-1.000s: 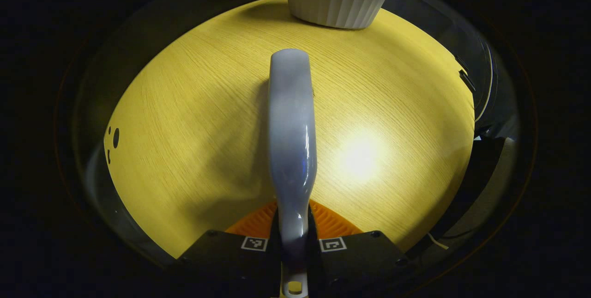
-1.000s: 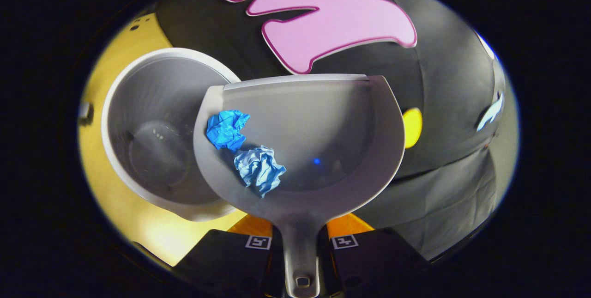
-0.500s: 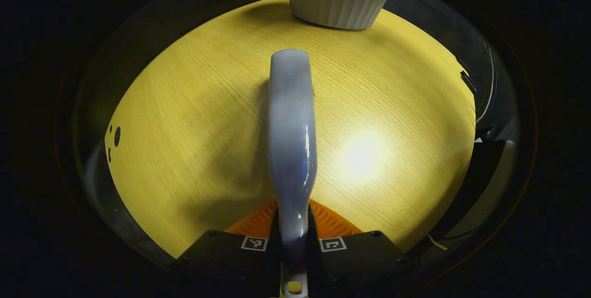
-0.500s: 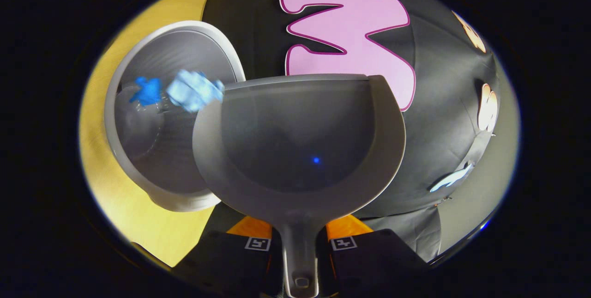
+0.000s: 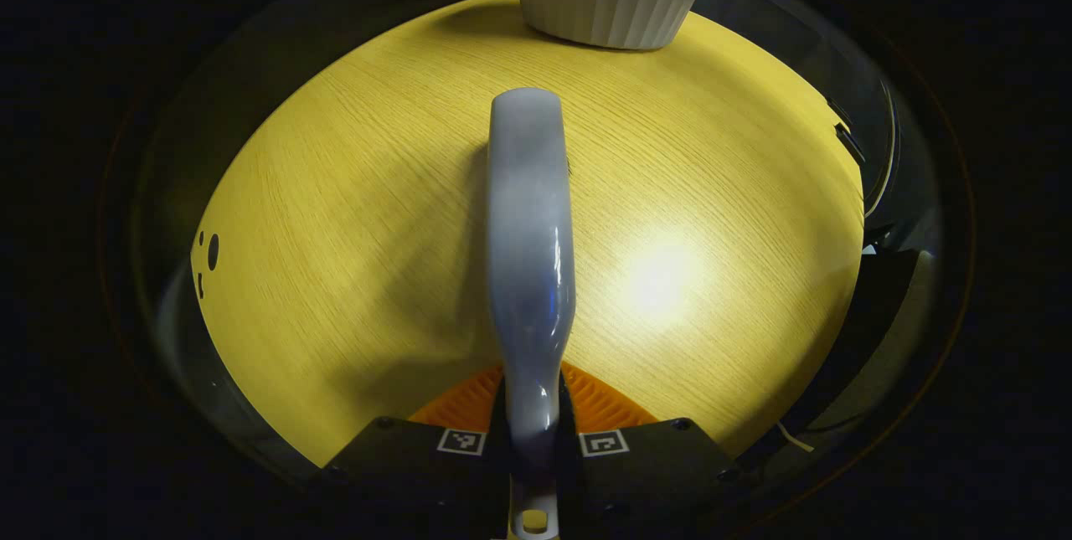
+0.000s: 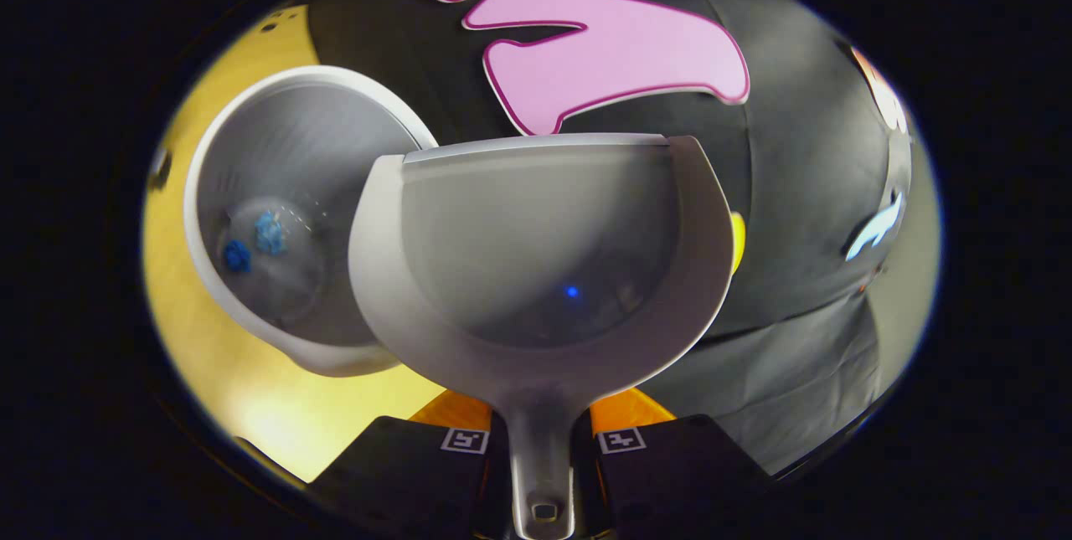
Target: Pick up the small broom and dustpan from the desktop, sweep the trash into the dustpan with the broom, and then empty the trash into the garbage bin.
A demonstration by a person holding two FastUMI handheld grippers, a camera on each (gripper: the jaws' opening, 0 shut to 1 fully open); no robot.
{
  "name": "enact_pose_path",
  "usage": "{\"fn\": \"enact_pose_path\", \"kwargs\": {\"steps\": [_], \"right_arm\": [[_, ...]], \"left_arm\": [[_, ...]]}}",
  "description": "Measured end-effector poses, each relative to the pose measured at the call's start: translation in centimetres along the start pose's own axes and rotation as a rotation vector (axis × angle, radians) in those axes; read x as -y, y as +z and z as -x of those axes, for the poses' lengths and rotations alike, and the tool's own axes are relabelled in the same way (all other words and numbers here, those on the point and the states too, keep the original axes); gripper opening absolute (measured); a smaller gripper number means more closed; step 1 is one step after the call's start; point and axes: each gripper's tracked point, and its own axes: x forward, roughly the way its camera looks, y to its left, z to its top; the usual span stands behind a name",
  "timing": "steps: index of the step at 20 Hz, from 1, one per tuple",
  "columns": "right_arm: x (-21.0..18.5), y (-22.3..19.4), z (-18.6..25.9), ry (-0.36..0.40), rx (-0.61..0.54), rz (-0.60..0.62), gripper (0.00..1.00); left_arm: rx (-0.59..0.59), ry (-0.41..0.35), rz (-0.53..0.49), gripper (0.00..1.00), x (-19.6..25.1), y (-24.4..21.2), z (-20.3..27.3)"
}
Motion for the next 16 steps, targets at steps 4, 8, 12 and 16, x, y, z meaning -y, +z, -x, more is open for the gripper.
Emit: {"fn": "enact_pose_path", "kwargs": {"steps": [4, 8, 12, 16], "right_arm": [[-2.2, -0.8, 1.0, 0.144, -0.027, -0.246, 0.26], [-3.7, 0.8, 4.0, 0.315, -0.003, -0.489, 0.32], [-3.4, 2.9, 6.2, 0.485, 0.022, -0.653, 0.32], [-4.0, 3.4, 7.0, 0.666, 0.023, -0.705, 0.32]], "left_arm": [[0.003, -0.001, 0.003, 0.27, 0.1, 0.0, 0.0], [0.003, 0.000, 0.005, 0.27, 0.1, 0.0, 0.0], [-0.001, -0.001, 0.003, 0.27, 0.0, 0.0, 0.0], [-0.009, 0.000, 0.003, 0.27, 0.0, -0.1, -0.1]]}}
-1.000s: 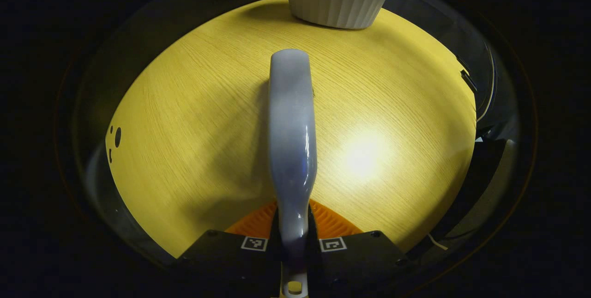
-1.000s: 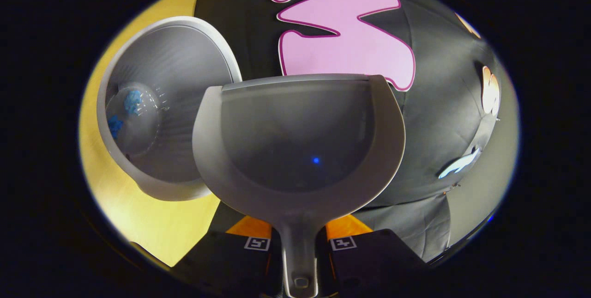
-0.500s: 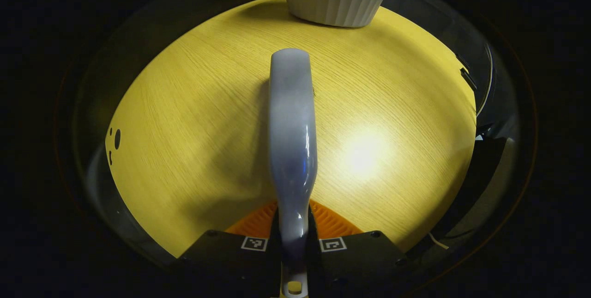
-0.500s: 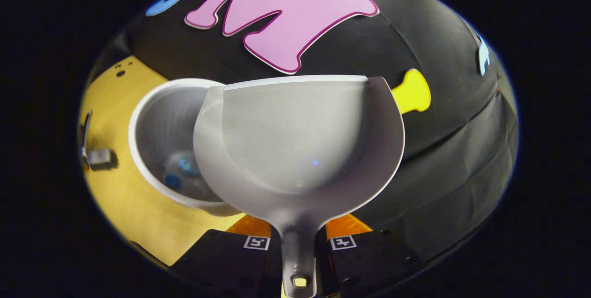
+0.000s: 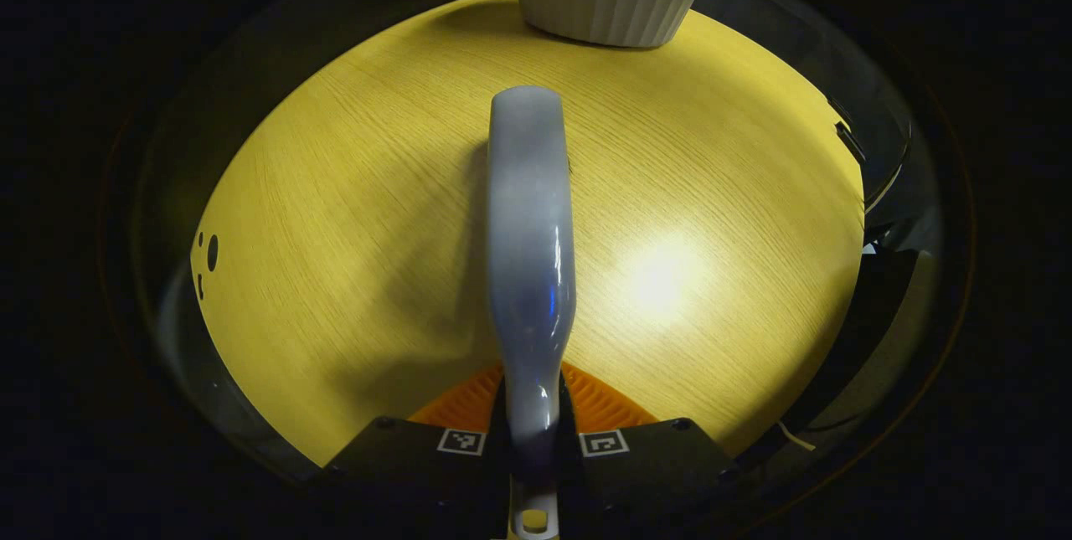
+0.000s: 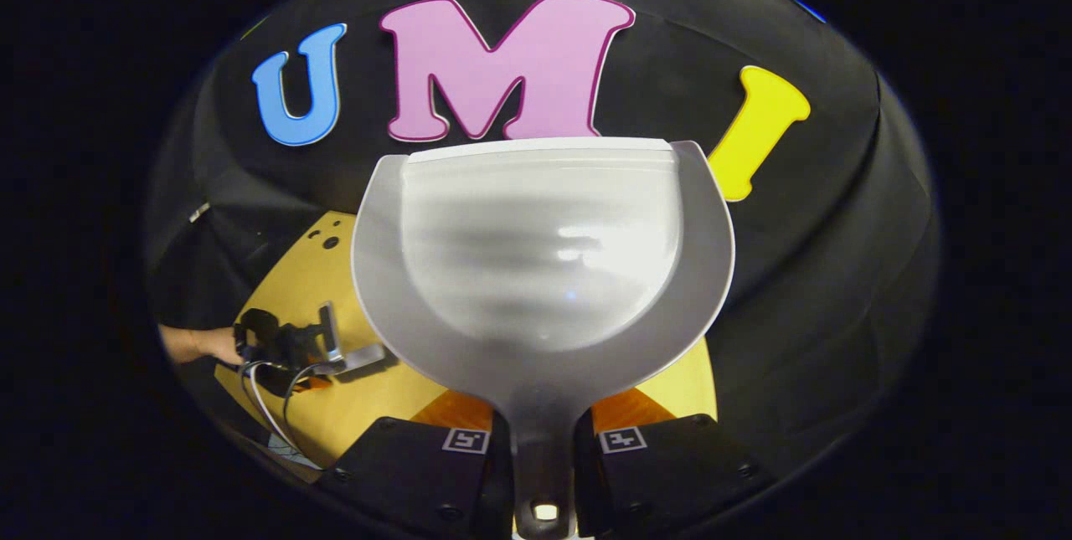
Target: Pick up the small broom and dustpan from the desktop, sweep the trash into the dustpan with the broom, and then empty the trash into the garbage bin.
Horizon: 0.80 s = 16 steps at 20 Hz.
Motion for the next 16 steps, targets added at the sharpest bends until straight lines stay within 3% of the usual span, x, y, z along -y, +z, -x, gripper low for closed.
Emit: {"fn": "enact_pose_path", "kwargs": {"steps": [1, 2, 3, 4, 5, 7, 11, 12, 13, 14, 15, 16], "right_arm": [[-0.1, -0.1, 0.1, 0.028, -0.017, -0.003, 0.25], [-0.3, -0.5, 0.4, 0.054, -0.035, 0.002, 0.32], [-0.3, -0.9, 0.4, 0.074, -0.054, 0.011, 0.25], [-0.2, -1.5, 0.5, 0.093, -0.078, 0.022, 0.25], [-0.2, -2.2, 0.5, 0.108, -0.105, 0.032, 0.33], [-0.3, -4.0, 0.4, 0.142, -0.156, 0.048, 0.33], [-3.1, -11.1, 1.3, 0.188, -0.276, 0.041, 0.33], [-4.0, -13.1, 1.3, 0.200, -0.302, 0.034, 0.32], [-4.7, -14.9, 1.0, 0.210, -0.329, 0.039, 0.32], [-5.3, -16.6, 0.5, 0.215, -0.357, 0.048, 0.25], [-5.6, -18.4, -0.2, 0.214, -0.389, 0.059, 0.32], [-5.9, -20.2, -1.1, 0.212, -0.421, 0.072, 0.40]], "left_arm": [[0.000, 0.001, 0.002, 0.30, 0.0, 0.0, -0.1], [0.001, 0.002, 0.004, 0.27, 0.0, 0.0, 0.0], [0.002, 0.003, 0.007, 0.26, 0.1, 0.0, 0.0], [0.002, 0.004, 0.009, 0.23, 0.1, 0.0, 0.0], [0.002, 0.005, 0.009, 0.23, 0.1, 0.0, -0.1], [-0.003, 0.007, 0.009, 0.26, 0.1, 0.0, 0.0], [-0.005, 0.011, 0.017, 0.23, 0.1, 0.0, 0.1], [-0.004, 0.014, 0.022, 0.27, 0.1, 0.1, 0.0], [-0.003, 0.016, 0.025, 0.23, 0.1, 0.1, 0.1], [-0.004, 0.018, 0.025, 0.26, 0.1, 0.0, 0.0], [-0.006, 0.019, 0.024, 0.23, 0.1, 0.0, 0.0], [-0.008, 0.019, 0.021, 0.27, 0.1, 0.0, 0.0]]}}
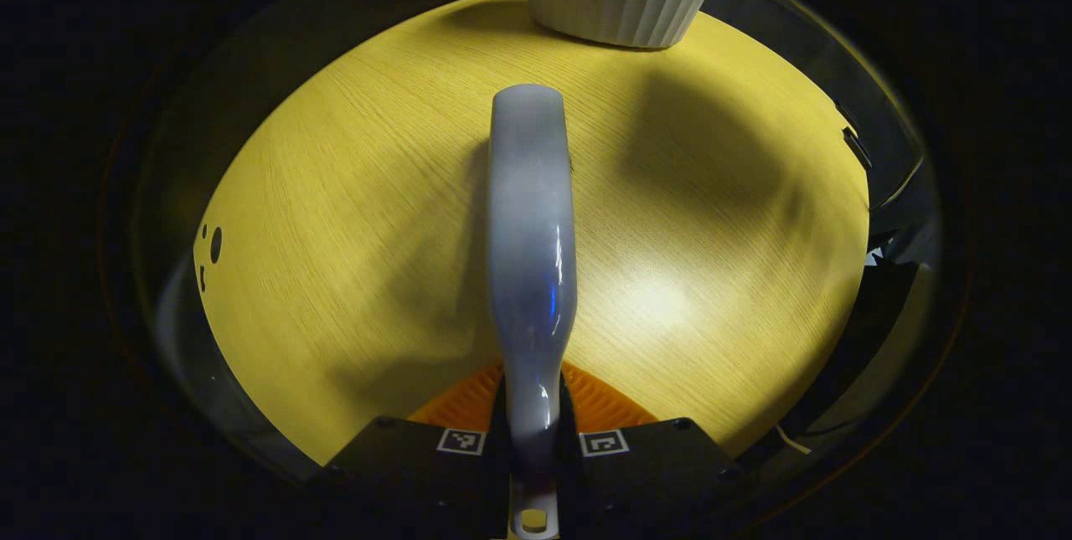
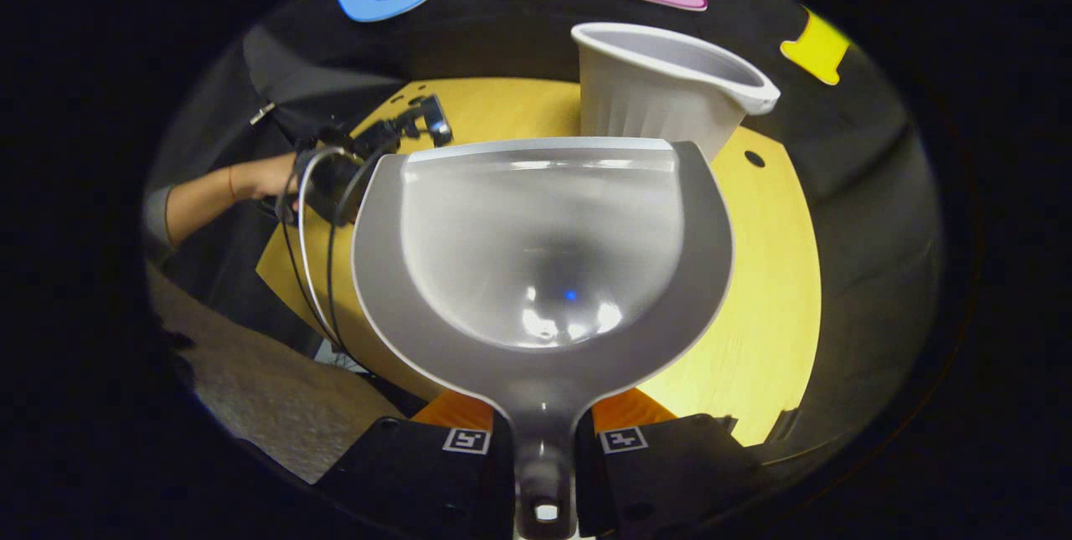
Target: Pick up the small broom and dustpan from the desktop, sweep the trash into the dustpan with the broom, and then empty the trash into the garbage bin.
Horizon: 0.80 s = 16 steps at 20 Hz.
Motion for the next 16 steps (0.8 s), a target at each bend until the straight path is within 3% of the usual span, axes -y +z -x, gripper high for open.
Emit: {"fn": "enact_pose_path", "kwargs": {"steps": [1, 6, 7, 8, 9, 10, 11, 15, 16], "right_arm": [[0.1, -1.0, -1.5, -0.008, -0.027, 0.012, 0.32], [-0.4, -3.9, -8.0, -0.019, -0.114, -0.032, 0.32], [-0.5, -4.1, -9.0, -0.017, -0.123, -0.055, 0.25], [-0.6, -4.2, -9.7, -0.020, -0.134, -0.067, 0.25], [-0.3, -4.4, -10.3, -0.031, -0.144, -0.068, 0.40], [-0.3, -4.8, -10.9, -0.041, -0.156, -0.066, 0.32], [-0.4, -5.0, -11.3, -0.042, -0.166, -0.067, 0.32], [-1.2, -5.6, -12.0, -0.023, -0.188, -0.081, 0.34], [-1.5, -5.9, -12.2, -0.017, -0.197, -0.085, 0.35]], "left_arm": [[-0.002, 0.000, -0.004, 0.27, 0.0, 0.0, 0.0], [-0.009, 0.006, -0.003, 0.27, -0.1, 0.0, 0.1], [-0.010, 0.008, -0.001, 0.27, -0.1, 0.0, 0.1], [-0.012, 0.008, -0.001, 0.27, 0.0, 0.0, 0.1], [-0.017, 0.010, -0.004, 0.31, 0.0, 0.0, 0.1], [-0.021, 0.012, -0.007, 0.32, 0.0, -0.2, 0.1], [-0.030, 0.013, -0.006, 0.29, 0.1, -0.3, 0.2], [-0.033, 0.057, -0.023, 0.31, -0.5, -0.5, 0.3], [-0.025, 0.075, -0.025, 0.36, -0.8, -0.5, 0.4]]}}
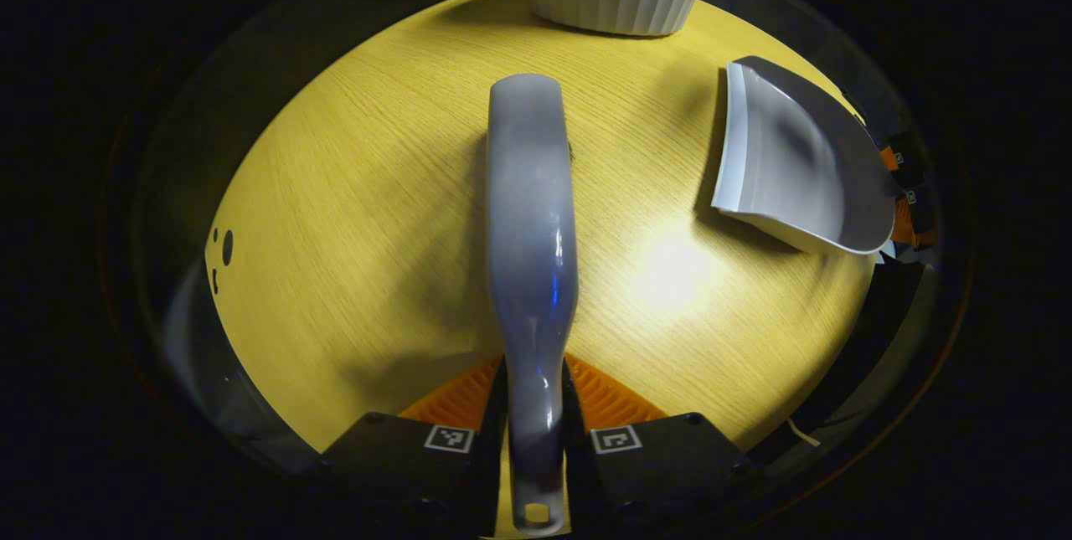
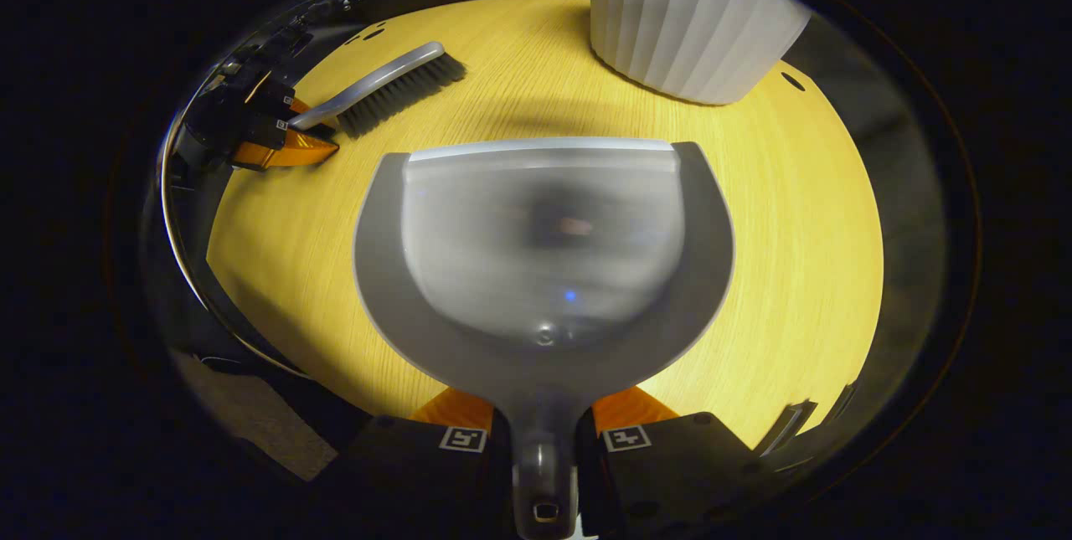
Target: Pick up the small broom and dustpan from the desktop, sweep the trash into the dustpan with the broom, and then empty the trash into the garbage bin.
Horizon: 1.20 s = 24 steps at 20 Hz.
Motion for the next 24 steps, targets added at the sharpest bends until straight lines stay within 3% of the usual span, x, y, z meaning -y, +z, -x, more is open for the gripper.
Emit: {"fn": "enact_pose_path", "kwargs": {"steps": [2, 4, 5, 6, 8, 11, 15, 20, 24], "right_arm": [[-0.5, 0.2, 0.1, 0.025, 0.011, -0.013, 0.39], [-0.9, 0.7, 0.4, 0.040, 0.029, -0.043, 0.52], [-1.3, 0.9, 0.6, 0.059, 0.034, -0.063, 0.48], [-1.3, 1.2, 1.0, 0.065, 0.046, -0.079, 0.64], [-1.4, 1.4, 1.8, 0.065, 0.067, -0.085, 1.00], [-0.8, 1.5, 3.7, 0.045, 0.117, -0.046, 0.99], [-0.7, 4.0, 7.7, 0.043, 0.265, -0.022, 0.99], [-0.6, 8.6, 13.7, 0.014, 0.465, -0.012, 0.99], [0.0, 12.5, 19.2, -0.015, 0.640, -0.006, 0.99]], "left_arm": [[0.012, 0.006, 0.013, 0.49, -0.1, -0.2, 0.1], [0.015, -0.004, 0.031, 0.61, 0.3, -0.6, 0.3], [0.024, -0.001, 0.038, 0.65, 0.2, -0.7, 0.5], [0.044, 0.006, 0.039, 0.75, 0.2, -0.5, 0.7], [0.093, 0.038, 0.028, 0.84, -0.3, 0.1, 1.9], [0.158, 0.089, -0.005, 0.88, -1.0, 1.0, 3.9], [0.302, 0.153, -0.008, 0.89, -1.3, 2.9, 7.4], [0.623, 0.134, 0.123, 0.89, 0.3, 6.9, 14.8], [0.856, 0.174, 0.249, 0.89, 0.7, 9.1, 22.0]]}}
